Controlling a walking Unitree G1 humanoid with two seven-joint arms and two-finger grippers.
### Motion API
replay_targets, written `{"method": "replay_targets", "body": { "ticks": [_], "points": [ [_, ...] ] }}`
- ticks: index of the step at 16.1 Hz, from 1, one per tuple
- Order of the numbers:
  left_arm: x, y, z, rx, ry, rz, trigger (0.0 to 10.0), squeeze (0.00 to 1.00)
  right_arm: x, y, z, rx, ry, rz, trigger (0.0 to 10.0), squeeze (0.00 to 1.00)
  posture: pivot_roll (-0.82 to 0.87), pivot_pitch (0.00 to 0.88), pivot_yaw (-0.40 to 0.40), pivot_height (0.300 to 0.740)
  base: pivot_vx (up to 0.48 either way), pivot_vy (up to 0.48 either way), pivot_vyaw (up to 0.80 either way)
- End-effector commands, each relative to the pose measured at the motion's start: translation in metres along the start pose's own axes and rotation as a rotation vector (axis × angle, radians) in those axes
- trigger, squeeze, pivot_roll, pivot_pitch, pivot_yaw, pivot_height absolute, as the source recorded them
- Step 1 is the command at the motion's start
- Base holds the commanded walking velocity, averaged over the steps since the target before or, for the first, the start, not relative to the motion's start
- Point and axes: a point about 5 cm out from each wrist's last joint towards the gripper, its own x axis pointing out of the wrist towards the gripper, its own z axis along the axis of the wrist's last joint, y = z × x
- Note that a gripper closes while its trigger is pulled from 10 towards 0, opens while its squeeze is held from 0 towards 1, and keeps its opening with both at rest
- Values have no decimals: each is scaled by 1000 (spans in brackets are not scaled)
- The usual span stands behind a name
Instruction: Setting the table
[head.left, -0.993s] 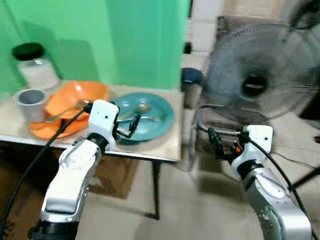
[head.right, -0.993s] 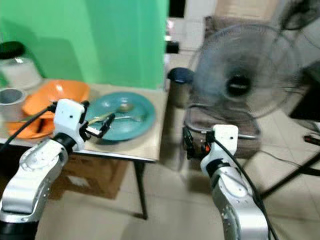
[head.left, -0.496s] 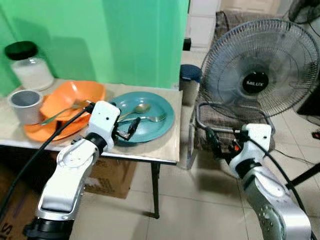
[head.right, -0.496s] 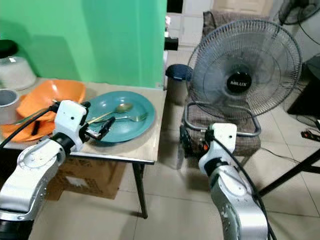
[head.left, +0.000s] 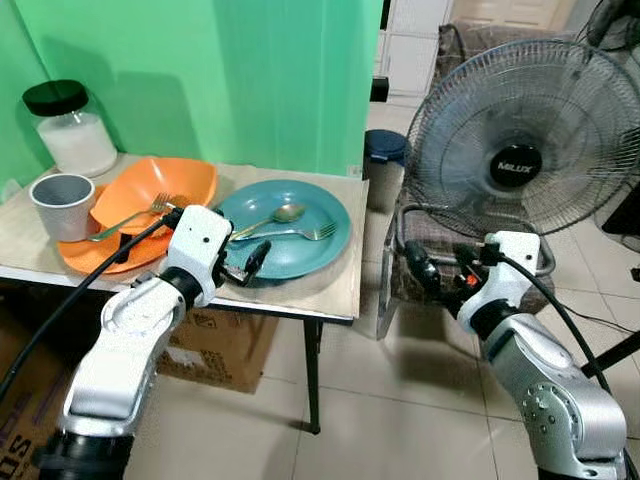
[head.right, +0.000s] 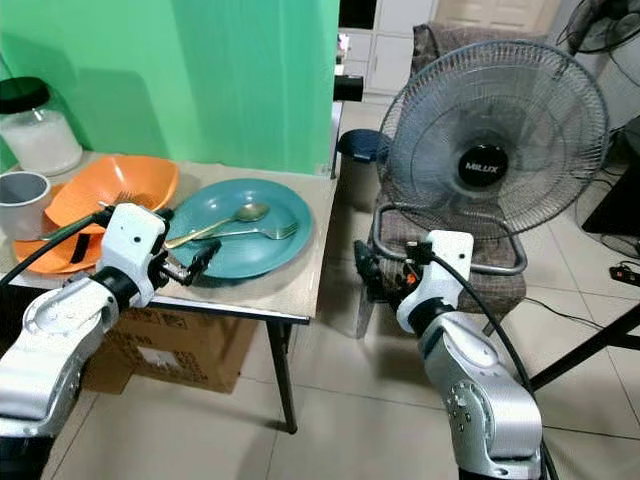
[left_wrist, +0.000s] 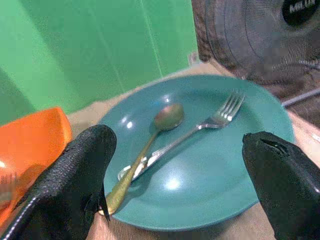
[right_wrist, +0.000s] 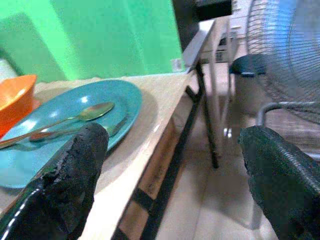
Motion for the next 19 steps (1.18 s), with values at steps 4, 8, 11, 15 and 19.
{"method": "replay_targets", "body": {
  "ticks": [4, 8, 11, 15, 19],
  "points": [
    [22, 25, 7, 56, -11, -136, 10000, 1000, -7, 10, 1, -93, 27, 147, 10000, 1000, -54, 0, -22, 740, 0, 0, 0],
    [53, 40, 13, 151, 7, -390, 10000, 0, -23, 10, 5, -196, 45, 235, 10000, 0, -103, 0, -16, 740, 0, 0, 0],
    [73, 54, 23, 201, 28, -420, 10000, 0, -39, 8, 8, -245, 47, 240, 10000, 0, -164, 0, -4, 740, 0, 0, 0],
    [85, 52, 22, 278, 93, -426, 10000, 0, -68, 10, 7, -289, 64, 215, 10000, 0, -257, 0, -9, 740, 0, 0, 0],
    [89, 45, 18, 326, 131, -466, 10000, 0, -84, 15, 7, -294, 101, 244, 10000, 0, -303, 7, 1, 740, 0, 0, 0]
  ]
}}
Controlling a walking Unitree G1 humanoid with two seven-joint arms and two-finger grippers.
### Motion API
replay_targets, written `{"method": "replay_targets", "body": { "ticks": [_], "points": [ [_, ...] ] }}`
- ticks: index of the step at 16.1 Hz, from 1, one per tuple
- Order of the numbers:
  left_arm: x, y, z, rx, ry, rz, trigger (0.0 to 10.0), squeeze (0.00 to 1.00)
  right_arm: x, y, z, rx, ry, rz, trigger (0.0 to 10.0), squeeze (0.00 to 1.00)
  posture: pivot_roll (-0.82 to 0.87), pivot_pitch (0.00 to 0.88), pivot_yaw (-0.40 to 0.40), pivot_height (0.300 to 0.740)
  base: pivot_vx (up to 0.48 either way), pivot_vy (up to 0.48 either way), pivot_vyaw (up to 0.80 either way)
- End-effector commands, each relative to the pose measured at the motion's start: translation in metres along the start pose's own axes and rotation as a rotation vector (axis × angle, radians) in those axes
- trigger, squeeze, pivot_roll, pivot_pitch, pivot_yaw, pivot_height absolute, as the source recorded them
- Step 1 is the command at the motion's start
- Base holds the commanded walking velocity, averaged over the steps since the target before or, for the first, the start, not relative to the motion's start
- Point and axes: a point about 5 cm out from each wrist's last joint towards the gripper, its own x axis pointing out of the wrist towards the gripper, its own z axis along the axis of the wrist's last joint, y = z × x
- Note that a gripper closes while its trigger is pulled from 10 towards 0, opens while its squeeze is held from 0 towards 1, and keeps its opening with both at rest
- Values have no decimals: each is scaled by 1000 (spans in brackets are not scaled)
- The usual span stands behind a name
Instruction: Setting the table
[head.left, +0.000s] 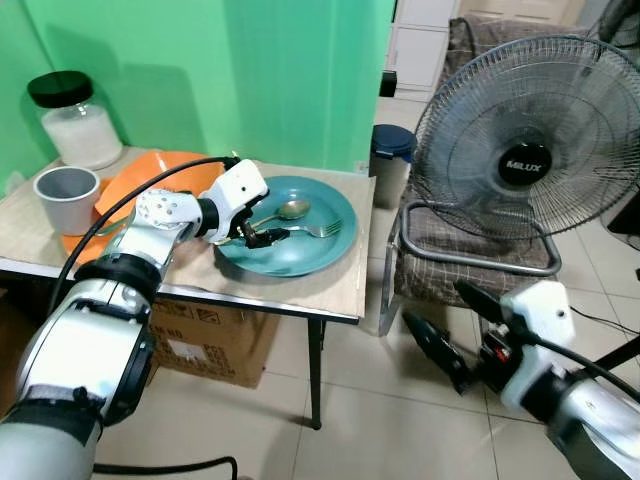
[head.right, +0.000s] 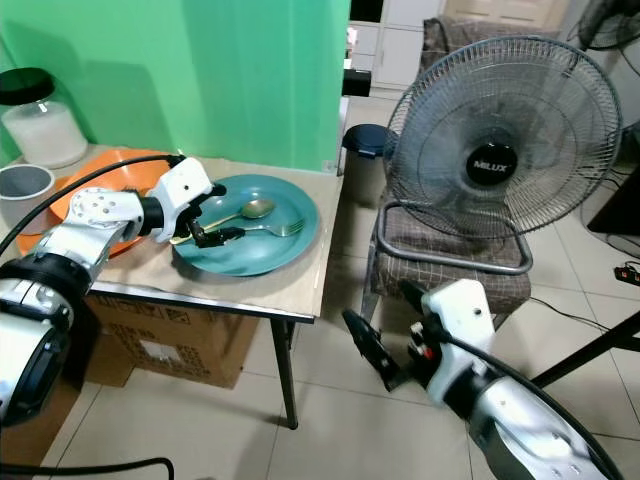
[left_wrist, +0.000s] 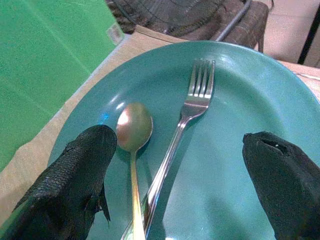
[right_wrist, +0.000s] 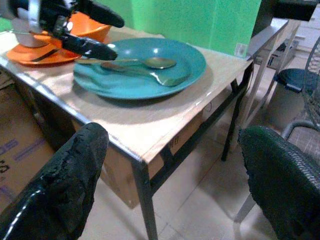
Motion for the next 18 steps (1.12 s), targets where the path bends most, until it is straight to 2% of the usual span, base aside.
{"method": "replay_targets", "body": {
  "ticks": [1, 4, 5, 6, 7, 8, 9, 10, 11, 12, 13, 18],
  "points": [
    [2, 0, 2, 20, 11, -9, 10000, 0, -2, 1, 3, -7, -2, 8, 10000, 0, -303, 7, 1, 740, 0, 0, 0],
    [5, -4, -4, 20, 60, -28, 10000, 0, -10, 6, 3, -5, 11, 10, 10000, 0, -315, 21, 14, 740, 0, 0, 0],
    [4, -4, -7, 12, 76, -21, 9176, 0, -11, 8, 3, -1, 14, 15, 10000, 0, -316, 26, 14, 740, 0, 0, 0],
    [3, -4, -10, 6, 91, -12, 8196, 0, -12, 10, 3, 7, 17, 29, 10000, 0, -316, 28, 12, 740, 0, 0, 0],
    [2, -4, -14, -7, 108, -4, 5059, 0, -14, 16, 2, 29, 34, 89, 10000, 0, -316, 36, 9, 740, 0, 0, 0],
    [1, -4, -15, -11, 111, -5, 5059, 0, -15, 19, 2, 38, 42, 114, 10000, 0, -316, 36, 9, 740, 0, 0, 0],
    [1, -5, -16, -26, 113, -15, 4588, 0, -18, 23, 0, 50, 65, 163, 10000, 0, -317, 37, 8, 740, 0, 0, 0],
    [1, -5, -16, -26, 113, -15, 4588, 0, -18, 23, 0, 50, 65, 163, 10000, 0, -317, 37, 8, 740, 0, 0, 0],
    [0, -6, -17, -32, 119, -35, 2863, 0, -22, 26, 0, 51, 90, 205, 10000, 0, -318, 34, 6, 740, 0, 0, 0],
    [0, -6, -18, -32, 121, -42, 2863, 0, -22, 26, 0, 50, 97, 215, 10000, 0, -318, 34, 6, 740, 0, 0, 0],
    [0, -7, -18, -28, 127, -53, 0, 0, -23, 25, -1, 49, 101, 220, 10000, 0, -316, 32, 9, 740, 0, 0, 0],
    [-1, -8, -21, -23, 167, -87, 0, 0, -23, 24, 0, 58, 108, 213, 10000, 0, -312, 26, 19, 740, 0, 0, 0]
  ]
}}
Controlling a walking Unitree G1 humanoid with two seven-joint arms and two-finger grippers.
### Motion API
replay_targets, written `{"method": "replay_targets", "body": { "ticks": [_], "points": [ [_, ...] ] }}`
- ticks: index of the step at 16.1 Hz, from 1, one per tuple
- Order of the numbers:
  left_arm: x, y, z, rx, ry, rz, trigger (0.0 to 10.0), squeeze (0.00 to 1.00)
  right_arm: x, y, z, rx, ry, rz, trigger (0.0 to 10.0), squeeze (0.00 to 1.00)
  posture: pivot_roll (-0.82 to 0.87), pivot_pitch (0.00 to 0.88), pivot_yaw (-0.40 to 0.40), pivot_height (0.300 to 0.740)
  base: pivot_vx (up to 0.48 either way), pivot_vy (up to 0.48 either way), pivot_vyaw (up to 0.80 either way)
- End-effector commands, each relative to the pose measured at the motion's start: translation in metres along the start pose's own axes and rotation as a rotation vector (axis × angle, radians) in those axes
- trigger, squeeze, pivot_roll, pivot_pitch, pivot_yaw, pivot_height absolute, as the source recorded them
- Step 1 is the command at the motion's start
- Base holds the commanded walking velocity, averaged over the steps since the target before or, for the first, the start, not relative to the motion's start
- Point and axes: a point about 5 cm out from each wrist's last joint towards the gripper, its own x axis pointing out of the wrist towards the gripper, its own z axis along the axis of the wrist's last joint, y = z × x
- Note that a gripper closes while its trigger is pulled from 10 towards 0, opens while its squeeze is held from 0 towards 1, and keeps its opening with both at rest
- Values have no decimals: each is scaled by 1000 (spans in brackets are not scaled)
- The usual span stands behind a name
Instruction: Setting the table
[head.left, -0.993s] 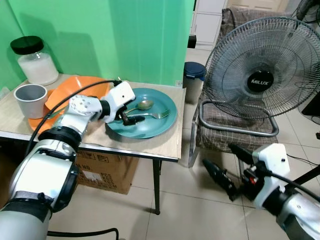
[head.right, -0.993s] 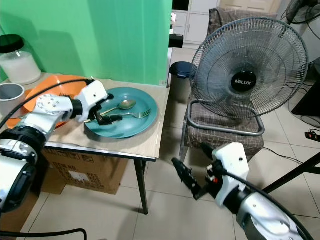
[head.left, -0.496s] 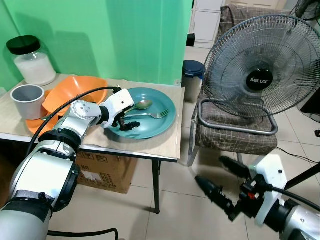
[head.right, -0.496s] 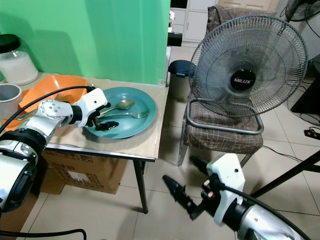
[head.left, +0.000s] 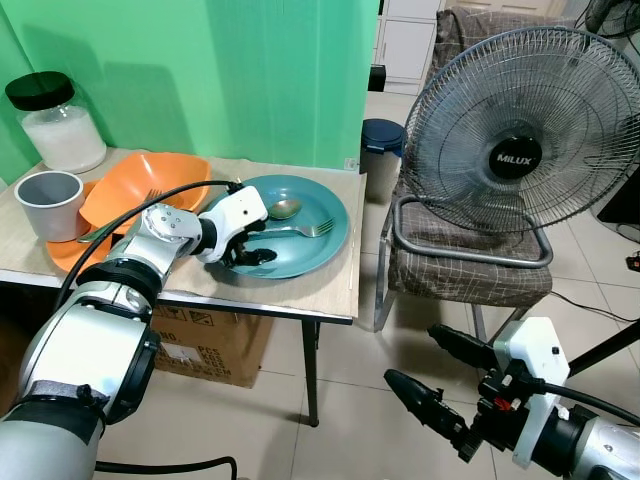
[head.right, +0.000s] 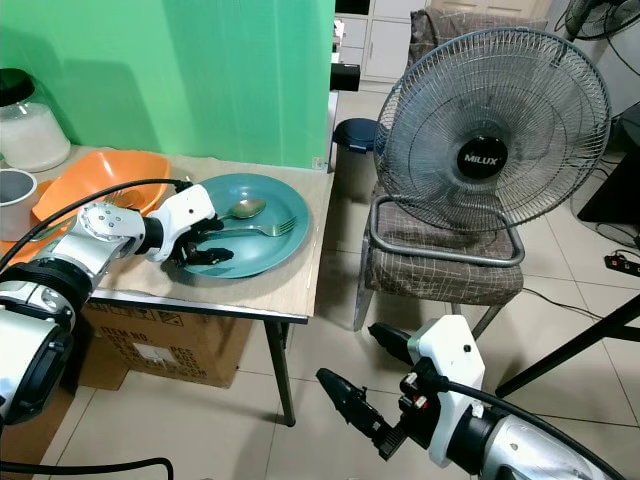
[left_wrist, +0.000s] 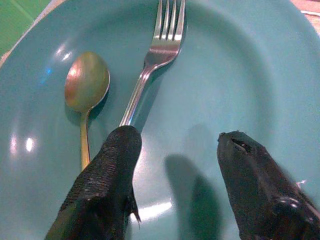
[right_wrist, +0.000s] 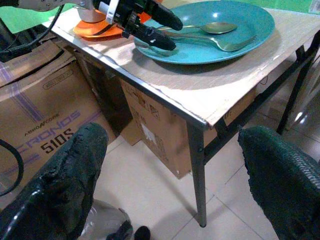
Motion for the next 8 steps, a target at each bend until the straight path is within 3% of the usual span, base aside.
{"method": "replay_targets", "body": {
  "ticks": [1, 8],
  "points": [
    [-3, 4, 3, 16, 19, 1, 0, 0, -3, 0, 3, -12, 1, -7, 10000, 0, -312, 26, 19, 740, 0, 0, 0],
    [-7, 4, -1, -37, 84, -77, 0, 0, -1, -4, 7, -23, -3, -7, 10000, 0, -298, 52, 16, 740, 0, 0, 0]
  ]
}}
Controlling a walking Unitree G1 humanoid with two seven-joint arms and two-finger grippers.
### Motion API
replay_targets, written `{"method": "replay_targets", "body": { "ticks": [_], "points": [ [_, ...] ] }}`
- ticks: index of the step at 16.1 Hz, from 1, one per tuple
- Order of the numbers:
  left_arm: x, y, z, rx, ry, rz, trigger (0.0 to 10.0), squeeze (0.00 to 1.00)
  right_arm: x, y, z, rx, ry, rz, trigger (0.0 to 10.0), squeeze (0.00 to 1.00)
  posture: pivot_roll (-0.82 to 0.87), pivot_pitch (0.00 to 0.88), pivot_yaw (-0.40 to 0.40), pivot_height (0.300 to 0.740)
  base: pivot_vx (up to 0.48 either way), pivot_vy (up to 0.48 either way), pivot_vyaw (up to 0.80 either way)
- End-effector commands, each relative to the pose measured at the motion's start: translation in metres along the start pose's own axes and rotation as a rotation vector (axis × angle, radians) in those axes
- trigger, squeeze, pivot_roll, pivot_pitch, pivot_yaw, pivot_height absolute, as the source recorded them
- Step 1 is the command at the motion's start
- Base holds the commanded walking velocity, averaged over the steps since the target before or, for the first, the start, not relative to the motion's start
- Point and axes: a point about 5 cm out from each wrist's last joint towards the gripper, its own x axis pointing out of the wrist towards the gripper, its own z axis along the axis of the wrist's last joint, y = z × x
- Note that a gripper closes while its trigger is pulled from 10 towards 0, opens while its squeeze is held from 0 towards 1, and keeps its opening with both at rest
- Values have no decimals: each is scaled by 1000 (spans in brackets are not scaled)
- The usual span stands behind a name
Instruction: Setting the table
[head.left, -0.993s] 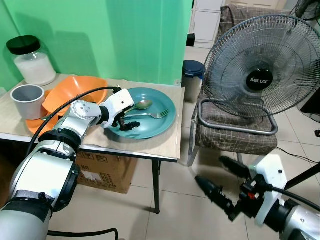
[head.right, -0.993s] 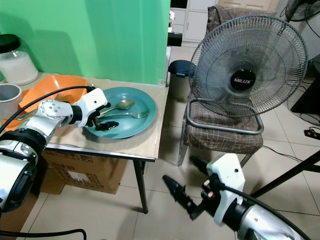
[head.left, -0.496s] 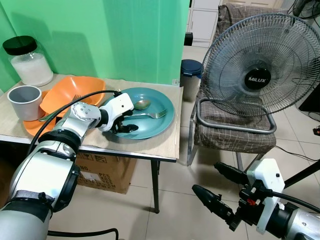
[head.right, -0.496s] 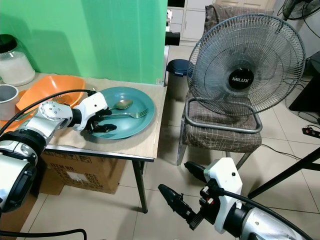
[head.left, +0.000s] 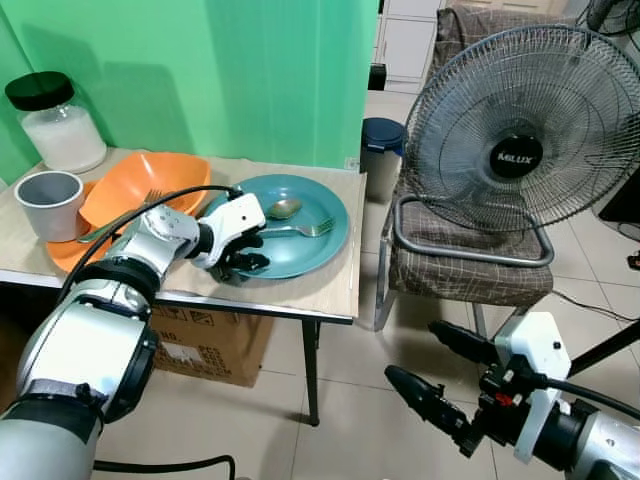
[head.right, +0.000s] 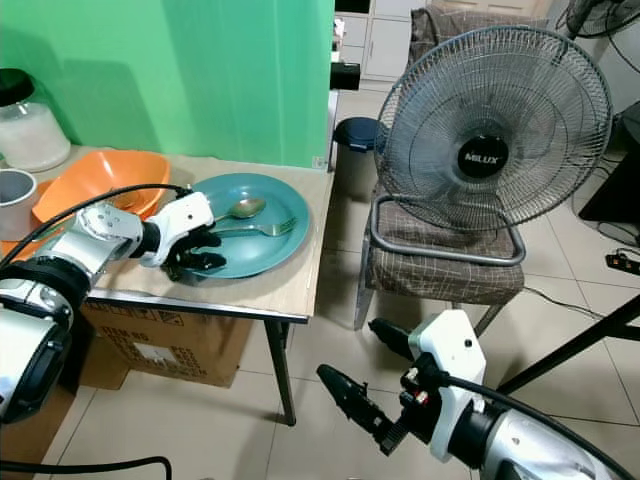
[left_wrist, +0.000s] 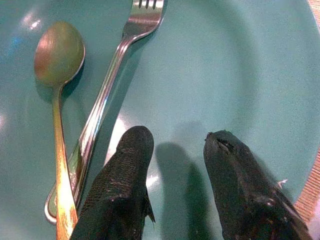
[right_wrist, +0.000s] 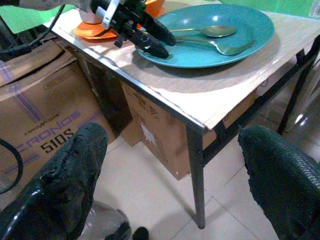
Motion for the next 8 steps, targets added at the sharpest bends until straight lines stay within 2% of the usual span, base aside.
{"method": "replay_targets", "body": {
  "ticks": [1, 3, 4, 5, 6, 7, 8],
  "points": [
    [-5, 5, 5, -8, 0, 2, 0, 0, -2, -2, 2, -7, 1, -12, 10000, 0, -295, 57, 15, 740, 0, 0, 0],
    [-9, 9, 11, -21, -18, -3, 0, 0, -1, -1, 2, -6, -2, -15, 10000, 0, -290, 65, 19, 740, 0, 0, 0],
    [-11, 13, 17, -15, -42, 26, 0, 0, -1, -1, 2, -5, -4, -17, 10000, 0, -290, 65, 19, 740, 0, 0, 0],
    [-13, 18, 22, 29, -53, 106, 0, 0, 0, -1, 3, -4, -7, -21, 10000, 0, -286, 68, 26, 740, 0, 0, 0],
    [-14, 23, 25, 47, -60, 171, 4118, 0, 0, -1, 3, -4, -11, -27, 10000, 0, -284, 66, 30, 740, 0, 0, 0],
    [-16, 25, 28, 30, -82, 186, 10000, 0, 1, -1, 3, -4, -15, -36, 10000, 0, -283, 66, 31, 740, 0, 0, 0],
    [-24, 31, 37, -7, -166, 209, 10000, 1000, 2, -1, 2, 6, -29, -62, 10000, 0, -276, 53, 54, 740, 0, 0, 0]
  ]
}}
